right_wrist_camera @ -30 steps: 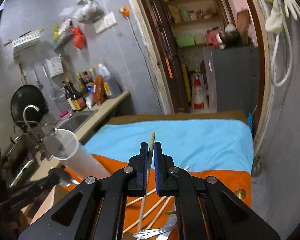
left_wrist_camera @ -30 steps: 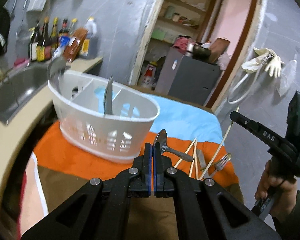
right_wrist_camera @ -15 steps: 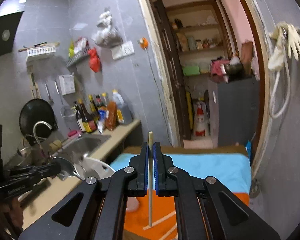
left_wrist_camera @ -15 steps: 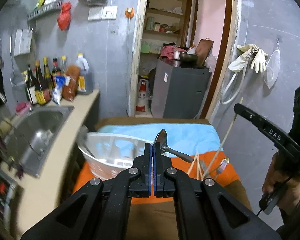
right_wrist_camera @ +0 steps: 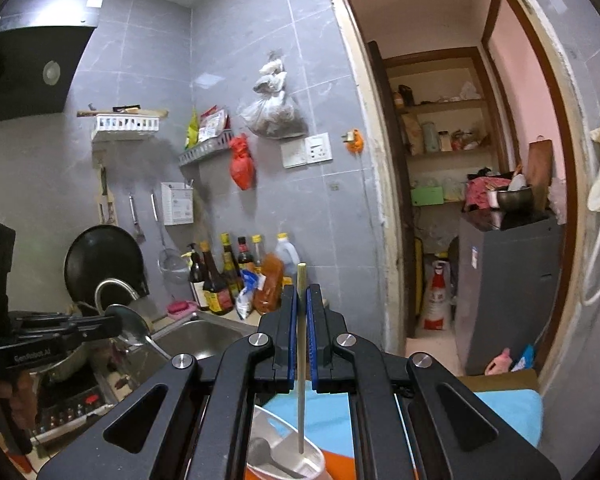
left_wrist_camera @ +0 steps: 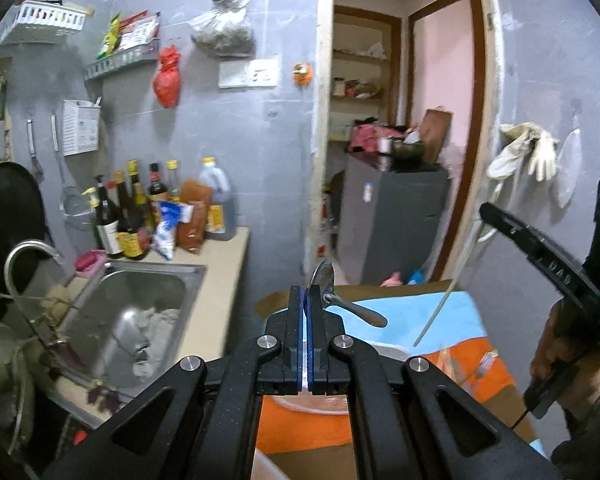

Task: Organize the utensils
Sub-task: 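Carry the spoon and chopstick up over the white basket with both tools, then open both tools to drop the spoon and chopstick into the basket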

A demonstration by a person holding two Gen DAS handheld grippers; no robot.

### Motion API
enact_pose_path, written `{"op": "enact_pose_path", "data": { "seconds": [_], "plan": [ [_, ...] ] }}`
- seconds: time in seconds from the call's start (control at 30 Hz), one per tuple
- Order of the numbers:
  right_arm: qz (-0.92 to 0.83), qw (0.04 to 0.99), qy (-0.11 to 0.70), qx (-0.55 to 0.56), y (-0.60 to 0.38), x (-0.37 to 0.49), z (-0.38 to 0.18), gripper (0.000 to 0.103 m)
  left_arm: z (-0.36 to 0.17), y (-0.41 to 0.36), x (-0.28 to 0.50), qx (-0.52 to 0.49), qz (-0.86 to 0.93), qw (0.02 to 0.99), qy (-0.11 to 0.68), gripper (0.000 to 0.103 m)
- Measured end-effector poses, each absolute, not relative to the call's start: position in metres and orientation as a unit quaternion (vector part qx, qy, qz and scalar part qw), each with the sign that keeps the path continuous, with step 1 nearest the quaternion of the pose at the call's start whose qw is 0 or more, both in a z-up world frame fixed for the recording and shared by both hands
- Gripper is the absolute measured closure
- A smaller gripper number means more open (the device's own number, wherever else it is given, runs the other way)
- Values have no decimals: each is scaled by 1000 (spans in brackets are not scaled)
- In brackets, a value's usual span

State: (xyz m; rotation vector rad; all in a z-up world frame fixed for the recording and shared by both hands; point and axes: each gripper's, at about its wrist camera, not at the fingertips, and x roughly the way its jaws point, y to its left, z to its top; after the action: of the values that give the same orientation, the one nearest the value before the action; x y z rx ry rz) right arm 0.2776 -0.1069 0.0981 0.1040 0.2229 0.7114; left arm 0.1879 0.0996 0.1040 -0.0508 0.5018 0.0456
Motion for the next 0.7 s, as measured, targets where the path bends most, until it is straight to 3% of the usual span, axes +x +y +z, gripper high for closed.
{"op": "enact_pose_path", "data": {
  "seconds": [0.43, 0.7],
  "plan": [
    [350, 920, 174, 39, -72, 308, 27, 100, 26, 105, 222, 56, 86, 945, 311, 103],
    [349, 914, 203, 44, -70, 316, 4, 99, 0, 97, 234, 48, 65, 940, 333, 102]
  ]
}}
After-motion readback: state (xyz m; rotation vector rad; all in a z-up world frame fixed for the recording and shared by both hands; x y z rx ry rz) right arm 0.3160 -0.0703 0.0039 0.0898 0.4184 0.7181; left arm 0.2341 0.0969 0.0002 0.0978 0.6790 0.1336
